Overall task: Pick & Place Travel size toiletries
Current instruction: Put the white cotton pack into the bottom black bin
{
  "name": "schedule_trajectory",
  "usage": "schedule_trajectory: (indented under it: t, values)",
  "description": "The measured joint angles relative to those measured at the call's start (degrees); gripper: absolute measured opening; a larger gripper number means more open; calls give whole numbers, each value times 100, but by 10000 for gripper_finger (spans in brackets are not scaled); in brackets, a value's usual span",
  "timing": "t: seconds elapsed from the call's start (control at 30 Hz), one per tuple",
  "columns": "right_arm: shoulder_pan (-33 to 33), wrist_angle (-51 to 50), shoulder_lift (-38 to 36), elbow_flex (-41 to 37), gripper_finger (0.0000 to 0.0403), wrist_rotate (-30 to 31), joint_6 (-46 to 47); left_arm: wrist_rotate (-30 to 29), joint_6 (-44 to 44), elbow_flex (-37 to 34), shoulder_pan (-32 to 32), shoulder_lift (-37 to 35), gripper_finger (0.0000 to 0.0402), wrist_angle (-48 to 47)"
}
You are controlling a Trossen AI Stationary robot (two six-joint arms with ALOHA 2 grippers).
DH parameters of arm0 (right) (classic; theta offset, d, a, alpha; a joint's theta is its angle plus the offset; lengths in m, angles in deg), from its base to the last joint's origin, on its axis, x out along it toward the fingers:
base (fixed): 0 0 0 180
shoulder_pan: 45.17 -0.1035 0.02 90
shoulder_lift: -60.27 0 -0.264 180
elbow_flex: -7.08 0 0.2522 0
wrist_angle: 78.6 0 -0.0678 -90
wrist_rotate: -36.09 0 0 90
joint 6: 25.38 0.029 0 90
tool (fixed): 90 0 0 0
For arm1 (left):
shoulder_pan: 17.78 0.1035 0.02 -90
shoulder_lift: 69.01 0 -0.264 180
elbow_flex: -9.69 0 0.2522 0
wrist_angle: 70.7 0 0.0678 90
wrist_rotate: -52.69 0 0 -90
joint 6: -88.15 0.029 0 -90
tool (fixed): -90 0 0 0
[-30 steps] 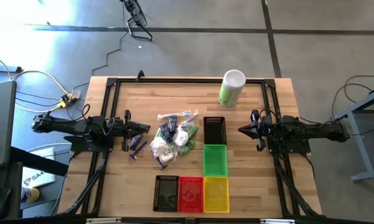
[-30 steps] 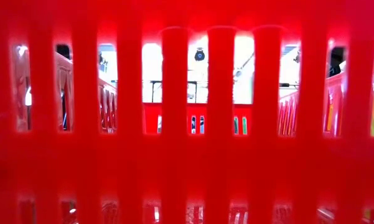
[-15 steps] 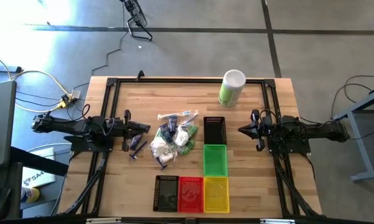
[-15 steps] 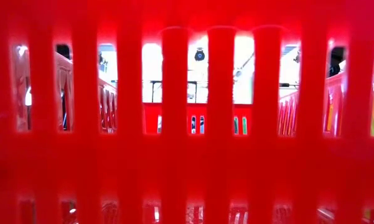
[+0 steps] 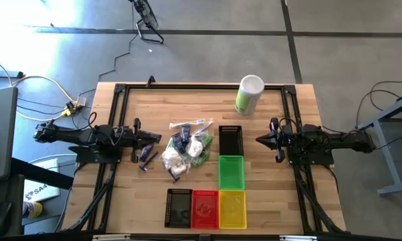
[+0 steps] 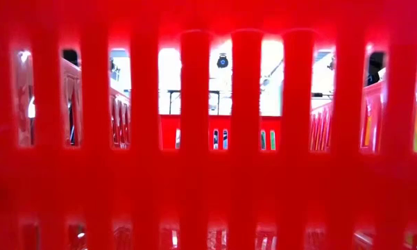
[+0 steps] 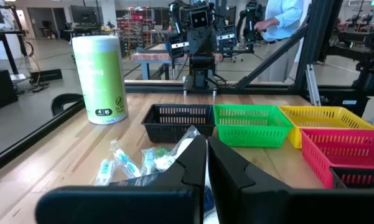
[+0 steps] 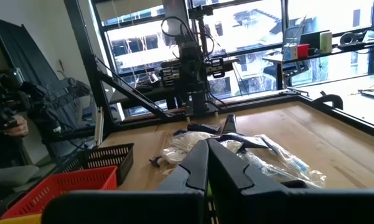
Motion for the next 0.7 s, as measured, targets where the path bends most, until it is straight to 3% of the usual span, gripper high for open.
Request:
schedule_trajectory:
  t: [0.5, 0.7]
  values:
    - [-1, 266, -2, -2, 2, 0, -27, 12, 22, 4, -2, 1256, 12, 1271]
    - [0, 266, -2, -2, 2, 0, -37, -245, 23, 4, -1, 1902, 12, 1639]
